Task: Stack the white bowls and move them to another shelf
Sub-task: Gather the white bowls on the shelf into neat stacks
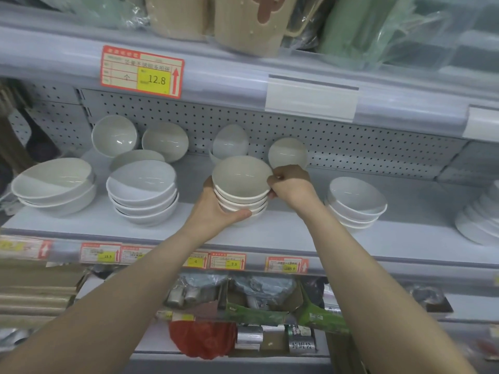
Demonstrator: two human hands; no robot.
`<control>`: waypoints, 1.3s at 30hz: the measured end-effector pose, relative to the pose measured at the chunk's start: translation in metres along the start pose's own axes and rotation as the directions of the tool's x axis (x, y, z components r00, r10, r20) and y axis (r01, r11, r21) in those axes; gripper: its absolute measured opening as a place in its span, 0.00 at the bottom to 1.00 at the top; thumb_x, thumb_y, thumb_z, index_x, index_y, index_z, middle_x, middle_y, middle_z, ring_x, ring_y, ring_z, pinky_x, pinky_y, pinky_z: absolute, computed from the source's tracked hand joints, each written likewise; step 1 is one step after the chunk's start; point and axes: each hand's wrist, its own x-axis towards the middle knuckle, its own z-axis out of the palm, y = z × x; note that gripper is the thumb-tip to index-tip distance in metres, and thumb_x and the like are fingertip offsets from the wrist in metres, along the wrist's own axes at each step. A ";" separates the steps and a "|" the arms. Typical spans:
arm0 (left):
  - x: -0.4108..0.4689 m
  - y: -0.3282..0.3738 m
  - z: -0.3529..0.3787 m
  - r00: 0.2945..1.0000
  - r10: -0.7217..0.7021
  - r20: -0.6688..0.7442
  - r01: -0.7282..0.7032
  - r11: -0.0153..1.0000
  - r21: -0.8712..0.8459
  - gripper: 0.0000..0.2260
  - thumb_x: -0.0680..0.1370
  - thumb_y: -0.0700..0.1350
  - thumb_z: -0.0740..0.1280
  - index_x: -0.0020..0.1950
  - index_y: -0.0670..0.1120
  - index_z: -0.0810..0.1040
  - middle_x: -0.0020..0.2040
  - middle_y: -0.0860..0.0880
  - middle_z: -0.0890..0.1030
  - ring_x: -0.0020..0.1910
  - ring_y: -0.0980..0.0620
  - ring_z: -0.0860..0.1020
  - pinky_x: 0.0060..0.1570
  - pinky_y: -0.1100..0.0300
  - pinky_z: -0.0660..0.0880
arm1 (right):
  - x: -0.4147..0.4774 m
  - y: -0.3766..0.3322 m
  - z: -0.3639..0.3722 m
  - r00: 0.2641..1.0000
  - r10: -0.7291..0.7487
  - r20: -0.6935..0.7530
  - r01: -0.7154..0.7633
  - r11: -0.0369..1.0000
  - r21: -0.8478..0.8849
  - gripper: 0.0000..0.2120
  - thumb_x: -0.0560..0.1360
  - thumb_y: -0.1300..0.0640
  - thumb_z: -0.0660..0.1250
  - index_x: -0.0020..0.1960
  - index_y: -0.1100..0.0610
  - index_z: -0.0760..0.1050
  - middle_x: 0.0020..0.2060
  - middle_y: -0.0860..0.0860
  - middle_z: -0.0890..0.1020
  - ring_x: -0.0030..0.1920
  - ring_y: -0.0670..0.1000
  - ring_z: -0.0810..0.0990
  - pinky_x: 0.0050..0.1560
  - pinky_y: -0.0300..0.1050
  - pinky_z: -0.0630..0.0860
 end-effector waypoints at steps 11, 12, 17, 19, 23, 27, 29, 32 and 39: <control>0.001 -0.013 -0.002 0.998 0.033 0.053 -0.031 0.999 -0.037 0.47 0.57 0.55 0.82 0.68 0.61 0.58 0.65 0.58 0.72 0.64 0.60 0.72 0.56 0.72 0.68 | 0.018 0.041 0.015 0.967 0.135 -0.216 -0.104 0.983 0.148 0.16 0.81 0.52 0.56 0.64 0.54 0.75 0.46 0.54 0.86 0.47 0.53 0.78 0.41 0.42 0.71; 0.002 -0.015 -0.002 0.998 0.035 0.057 -0.034 0.999 -0.030 0.47 0.58 0.54 0.83 0.68 0.62 0.57 0.65 0.58 0.71 0.64 0.60 0.72 0.55 0.75 0.67 | 0.025 0.048 0.019 0.956 0.179 -0.233 -0.149 0.979 0.141 0.19 0.81 0.52 0.56 0.70 0.54 0.70 0.52 0.55 0.84 0.50 0.55 0.79 0.44 0.43 0.73; 0.002 -0.022 0.002 0.999 0.027 0.025 -0.027 1.000 -0.011 0.47 0.62 0.48 0.83 0.67 0.64 0.53 0.60 0.68 0.69 0.56 0.67 0.72 0.47 0.80 0.64 | 0.055 0.074 0.036 0.919 0.275 -0.281 -0.296 0.955 -0.033 0.21 0.83 0.51 0.55 0.72 0.62 0.62 0.58 0.62 0.80 0.58 0.63 0.79 0.48 0.48 0.72; 0.002 -0.025 0.003 0.999 0.039 0.023 -0.039 0.999 -0.003 0.46 0.63 0.49 0.82 0.67 0.64 0.53 0.58 0.72 0.67 0.52 0.76 0.71 0.47 0.79 0.65 | 0.069 0.081 0.038 0.906 0.296 -0.303 -0.314 0.949 -0.011 0.20 0.83 0.52 0.54 0.70 0.63 0.62 0.58 0.63 0.79 0.59 0.63 0.78 0.48 0.48 0.71; 0.003 -0.030 0.004 0.998 0.059 0.032 -0.059 0.998 0.004 0.47 0.63 0.52 0.82 0.69 0.65 0.53 0.61 0.74 0.67 0.55 0.82 0.67 0.52 0.76 0.66 | 0.096 0.091 0.042 0.889 0.291 -0.352 -0.278 0.956 0.089 0.17 0.83 0.53 0.55 0.66 0.64 0.65 0.57 0.64 0.79 0.58 0.64 0.78 0.47 0.49 0.69; 0.003 -0.033 0.005 0.997 0.071 0.027 -0.072 0.997 0.019 0.48 0.63 0.53 0.82 0.70 0.65 0.52 0.61 0.74 0.66 0.55 0.83 0.66 0.50 0.82 0.64 | 0.113 0.091 0.046 0.861 0.345 -0.375 -0.285 0.936 0.208 0.19 0.83 0.53 0.56 0.67 0.66 0.64 0.60 0.64 0.78 0.60 0.64 0.77 0.53 0.52 0.73; 0.004 -0.035 0.005 0.997 0.070 0.032 -0.071 0.997 0.023 0.49 0.61 0.55 0.81 0.69 0.66 0.51 0.61 0.74 0.66 0.55 0.83 0.65 0.51 0.80 0.64 | 0.120 0.091 0.045 0.843 0.391 -0.370 -0.306 0.913 0.270 0.19 0.82 0.54 0.57 0.66 0.66 0.66 0.60 0.64 0.78 0.60 0.63 0.78 0.54 0.52 0.74; 0.006 -0.037 0.003 0.997 0.066 0.043 -0.067 0.997 0.023 0.49 0.59 0.59 0.80 0.69 0.68 0.50 0.61 0.74 0.66 0.57 0.82 0.66 0.52 0.80 0.64 | 0.126 0.093 0.045 0.828 0.443 -0.344 -0.317 0.876 0.363 0.17 0.79 0.54 0.62 0.61 0.65 0.73 0.57 0.62 0.80 0.57 0.62 0.80 0.50 0.50 0.74; 0.008 -0.035 0.000 0.996 0.050 0.074 -0.055 0.996 0.066 0.49 0.59 0.61 0.80 0.63 0.78 0.46 0.64 0.73 0.65 0.61 0.72 0.69 0.60 0.70 0.67 | 0.120 0.084 0.047 0.829 0.448 -0.334 -0.287 0.854 0.433 0.19 0.76 0.59 0.65 0.63 0.64 0.66 0.56 0.62 0.79 0.57 0.62 0.79 0.47 0.48 0.70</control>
